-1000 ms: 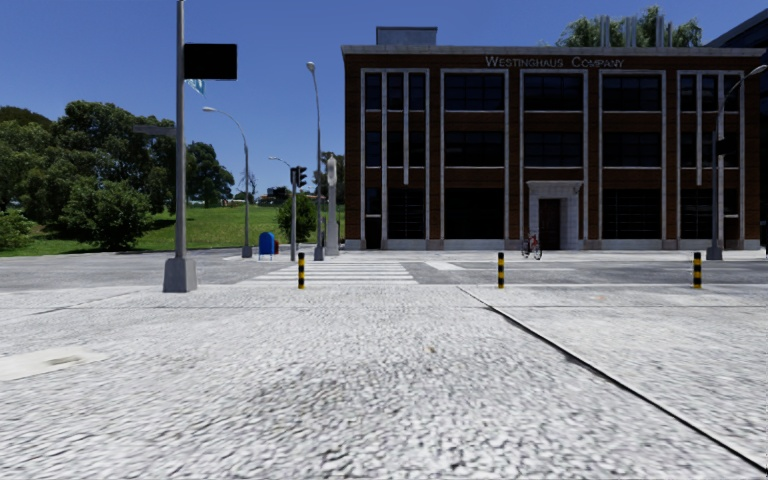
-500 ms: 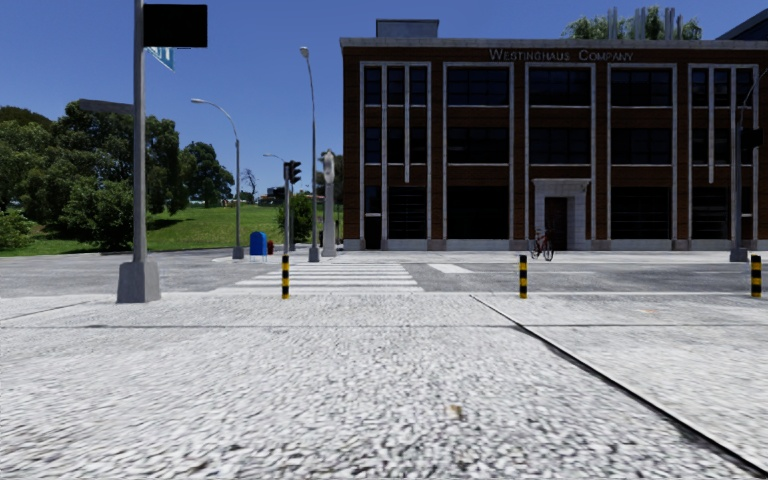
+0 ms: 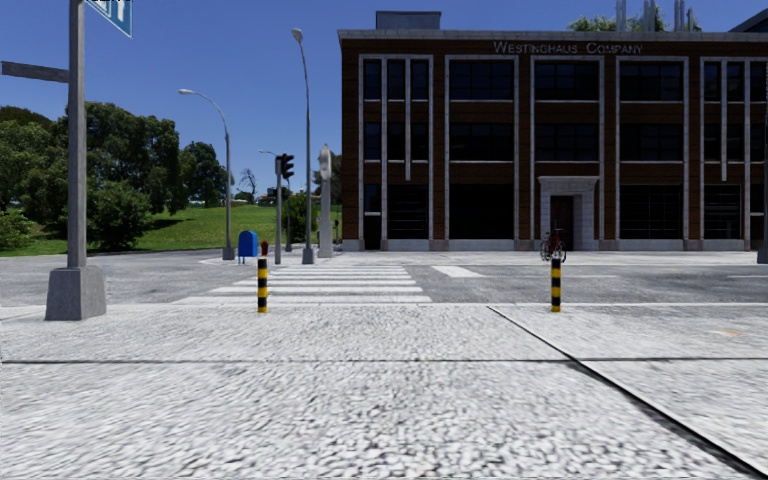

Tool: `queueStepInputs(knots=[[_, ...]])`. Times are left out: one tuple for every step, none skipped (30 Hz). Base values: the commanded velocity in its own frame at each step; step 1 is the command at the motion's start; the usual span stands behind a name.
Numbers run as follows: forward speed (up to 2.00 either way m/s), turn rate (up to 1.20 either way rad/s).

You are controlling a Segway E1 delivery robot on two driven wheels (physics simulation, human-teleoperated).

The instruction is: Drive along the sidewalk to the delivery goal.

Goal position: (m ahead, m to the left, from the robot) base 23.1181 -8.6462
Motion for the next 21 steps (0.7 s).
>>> queueStepInputs(knots=[[2.0, 0.0], [2.0, 0.0], [2.0, 0.0], [2.0, 0.0], [2.0, 0.0], [2.0, 0.0], [2.0, 0.0], [2.0, 0.0], [2.0, 0.0], [2.0, 0.0], [2.0, 0.0], [2.0, 0.0], [2.0, 0.0], [2.0, 0.0], [2.0, 0.0], [2.0, 0.0], [2.0, 0.0], [2.0, 0.0], [2.0, 0.0], [2.0, 0.0], [2.0, 0.0]])
